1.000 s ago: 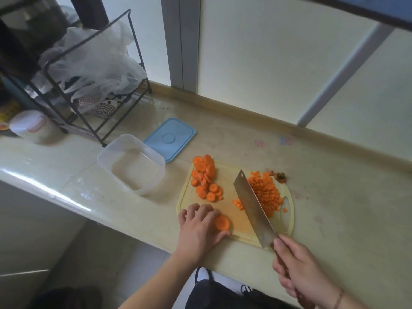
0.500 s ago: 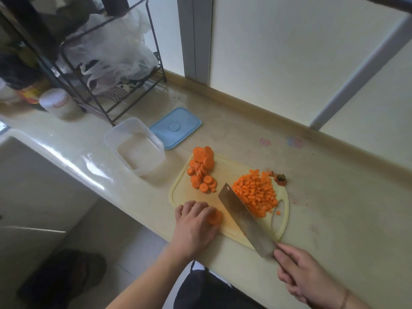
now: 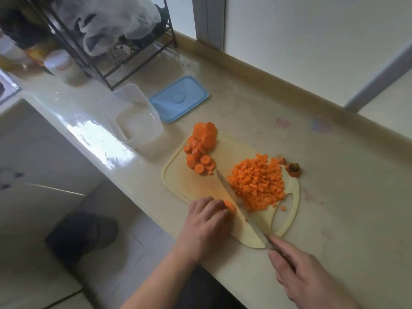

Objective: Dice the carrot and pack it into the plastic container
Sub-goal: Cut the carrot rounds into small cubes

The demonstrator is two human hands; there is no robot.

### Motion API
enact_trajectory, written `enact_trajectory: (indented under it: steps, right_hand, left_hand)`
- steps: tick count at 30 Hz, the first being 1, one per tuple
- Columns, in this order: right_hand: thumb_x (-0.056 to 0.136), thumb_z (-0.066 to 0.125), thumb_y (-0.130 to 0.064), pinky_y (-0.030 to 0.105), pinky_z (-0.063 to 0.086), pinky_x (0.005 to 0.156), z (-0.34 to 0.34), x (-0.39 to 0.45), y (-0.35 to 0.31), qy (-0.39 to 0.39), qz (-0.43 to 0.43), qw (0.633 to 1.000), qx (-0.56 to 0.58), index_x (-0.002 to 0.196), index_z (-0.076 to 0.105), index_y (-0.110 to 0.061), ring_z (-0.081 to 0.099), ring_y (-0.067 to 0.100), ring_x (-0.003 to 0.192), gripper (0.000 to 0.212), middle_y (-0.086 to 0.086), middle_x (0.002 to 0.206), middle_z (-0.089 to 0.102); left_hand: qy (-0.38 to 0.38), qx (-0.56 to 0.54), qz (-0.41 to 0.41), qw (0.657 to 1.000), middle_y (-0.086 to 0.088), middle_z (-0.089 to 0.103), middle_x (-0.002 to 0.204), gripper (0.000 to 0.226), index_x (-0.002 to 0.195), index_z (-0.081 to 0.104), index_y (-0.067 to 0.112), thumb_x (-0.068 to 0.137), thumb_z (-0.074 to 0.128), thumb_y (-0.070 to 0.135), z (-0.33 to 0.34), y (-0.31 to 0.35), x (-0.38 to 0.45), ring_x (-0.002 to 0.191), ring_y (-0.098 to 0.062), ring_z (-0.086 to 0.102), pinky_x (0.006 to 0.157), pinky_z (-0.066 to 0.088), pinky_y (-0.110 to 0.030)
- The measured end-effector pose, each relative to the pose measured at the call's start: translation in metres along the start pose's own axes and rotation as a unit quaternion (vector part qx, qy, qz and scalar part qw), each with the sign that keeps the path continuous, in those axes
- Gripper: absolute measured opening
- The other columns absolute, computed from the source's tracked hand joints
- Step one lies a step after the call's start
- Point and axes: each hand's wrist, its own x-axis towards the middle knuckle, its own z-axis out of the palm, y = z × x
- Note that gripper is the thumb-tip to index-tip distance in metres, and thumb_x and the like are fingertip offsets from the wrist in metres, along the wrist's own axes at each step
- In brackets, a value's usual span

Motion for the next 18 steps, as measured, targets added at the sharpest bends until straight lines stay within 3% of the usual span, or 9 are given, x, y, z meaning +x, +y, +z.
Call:
enact_trajectory:
  steps: [4, 7, 10, 13, 18]
  right_hand:
    - [0.071, 0.045, -0.079, 0.020, 0.043, 0.055, -0.002, -0.005, 0.005, 0.016, -0.032, 0.999, -0.018, 0.111, 0.048, -0.072, 0.054, 0.006, 0.050, 0.041, -0.009, 0.053, 0.057]
    - [0.062, 0.043, -0.088, 0.004, 0.039, 0.061, -0.006, -0.008, -0.002, 0.000, -0.021, 0.998, -0.055, 0.113, 0.034, -0.078, 0.059, -0.008, 0.064, 0.052, -0.032, 0.063, 0.060]
    - [0.049, 0.020, -0.102, -0.002, 0.035, 0.064, -0.010, -0.009, -0.010, -0.003, -0.006, 0.996, -0.094, 0.116, 0.025, -0.079, 0.053, -0.022, 0.070, 0.071, -0.047, 0.064, 0.052]
    - [0.057, 0.019, -0.099, -0.007, 0.030, 0.061, -0.013, -0.009, -0.014, -0.023, -0.012, 0.997, -0.076, 0.117, 0.037, -0.077, 0.047, -0.026, 0.061, 0.066, -0.046, 0.056, 0.047]
    - [0.056, 0.018, -0.099, -0.005, 0.031, 0.058, -0.018, -0.008, -0.017, -0.024, 0.009, 0.996, -0.082, 0.117, 0.030, -0.079, 0.048, -0.022, 0.058, 0.065, -0.043, 0.053, 0.047]
  left_hand:
    - [-0.033, -0.002, 0.024, 0.999, -0.011, 0.066, 0.116, 0.023, 0.109, 0.075, 0.003, 0.087, 0.080, 0.006, 0.001, -0.002, -0.002, 0.107, -0.032, 0.059, 0.092, 0.048, -0.039]
    - [-0.051, -0.014, 0.022, 0.998, -0.014, 0.068, 0.120, 0.024, 0.110, 0.074, -0.001, 0.086, 0.077, 0.002, 0.001, -0.002, -0.003, 0.107, -0.036, 0.062, 0.093, 0.051, -0.042]
    - [-0.061, -0.012, 0.019, 0.998, -0.015, 0.067, 0.122, 0.027, 0.112, 0.073, -0.001, 0.085, 0.077, -0.001, -0.001, 0.000, -0.002, 0.107, -0.037, 0.062, 0.093, 0.051, -0.042]
    - [-0.059, -0.014, 0.016, 0.998, -0.014, 0.068, 0.122, 0.028, 0.112, 0.074, -0.001, 0.084, 0.077, -0.003, -0.003, 0.003, 0.000, 0.105, -0.035, 0.061, 0.092, 0.052, -0.041]
    - [-0.056, -0.008, 0.006, 0.998, -0.013, 0.067, 0.124, 0.028, 0.115, 0.073, 0.001, 0.087, 0.074, -0.001, -0.003, 0.003, 0.000, 0.105, -0.035, 0.060, 0.091, 0.051, -0.040]
